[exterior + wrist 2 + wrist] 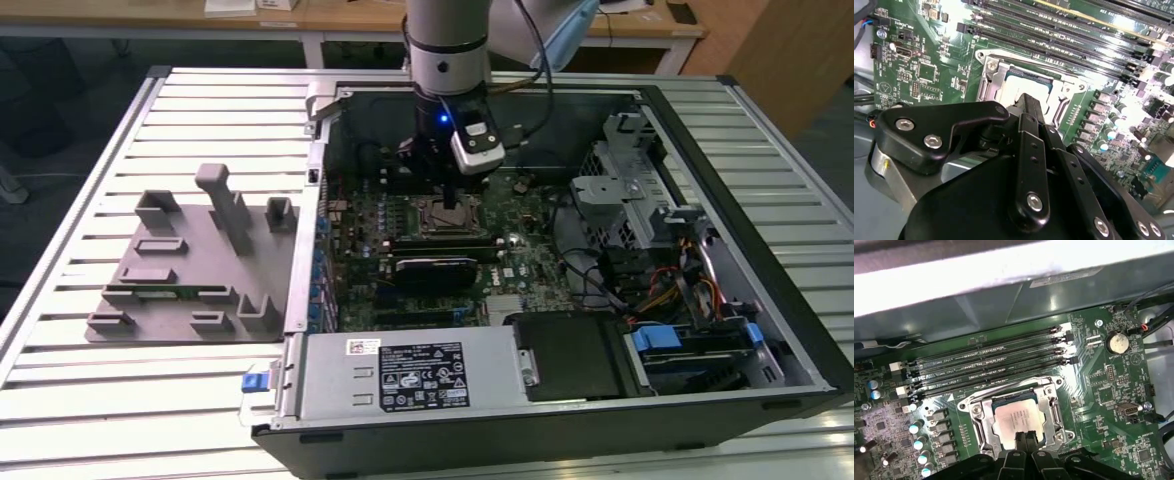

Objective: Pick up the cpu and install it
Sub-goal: 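Install the first cpu locking lever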

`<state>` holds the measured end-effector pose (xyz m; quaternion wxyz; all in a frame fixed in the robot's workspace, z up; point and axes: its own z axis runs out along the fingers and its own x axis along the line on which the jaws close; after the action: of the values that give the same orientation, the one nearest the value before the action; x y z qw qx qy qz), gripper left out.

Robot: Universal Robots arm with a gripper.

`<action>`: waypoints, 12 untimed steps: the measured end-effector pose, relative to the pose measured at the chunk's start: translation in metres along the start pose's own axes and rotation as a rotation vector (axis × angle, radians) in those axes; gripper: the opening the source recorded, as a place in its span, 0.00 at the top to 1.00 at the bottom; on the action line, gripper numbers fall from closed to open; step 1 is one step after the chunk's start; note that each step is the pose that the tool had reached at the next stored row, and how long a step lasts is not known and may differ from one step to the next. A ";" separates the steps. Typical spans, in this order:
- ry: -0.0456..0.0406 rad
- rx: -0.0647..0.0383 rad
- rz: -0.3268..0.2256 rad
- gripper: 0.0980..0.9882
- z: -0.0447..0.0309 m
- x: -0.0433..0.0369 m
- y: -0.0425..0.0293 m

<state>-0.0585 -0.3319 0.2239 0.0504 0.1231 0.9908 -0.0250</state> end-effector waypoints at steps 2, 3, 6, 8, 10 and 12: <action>-0.0001 0.000 0.000 0.99 -0.0002 -0.0001 0.0001; 0.0000 0.000 0.000 0.99 -0.0007 -0.0001 0.0000; 0.0000 0.000 0.000 0.99 -0.0033 -0.0004 -0.0001; -0.0001 0.000 0.000 0.99 -0.0054 -0.0006 -0.0002; 0.0000 0.000 0.000 0.99 -0.0065 -0.0007 -0.0002; -0.0001 0.000 0.000 0.99 -0.0065 -0.0007 -0.0002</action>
<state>-0.0584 -0.3319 0.2305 0.0505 0.1231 0.9908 -0.0248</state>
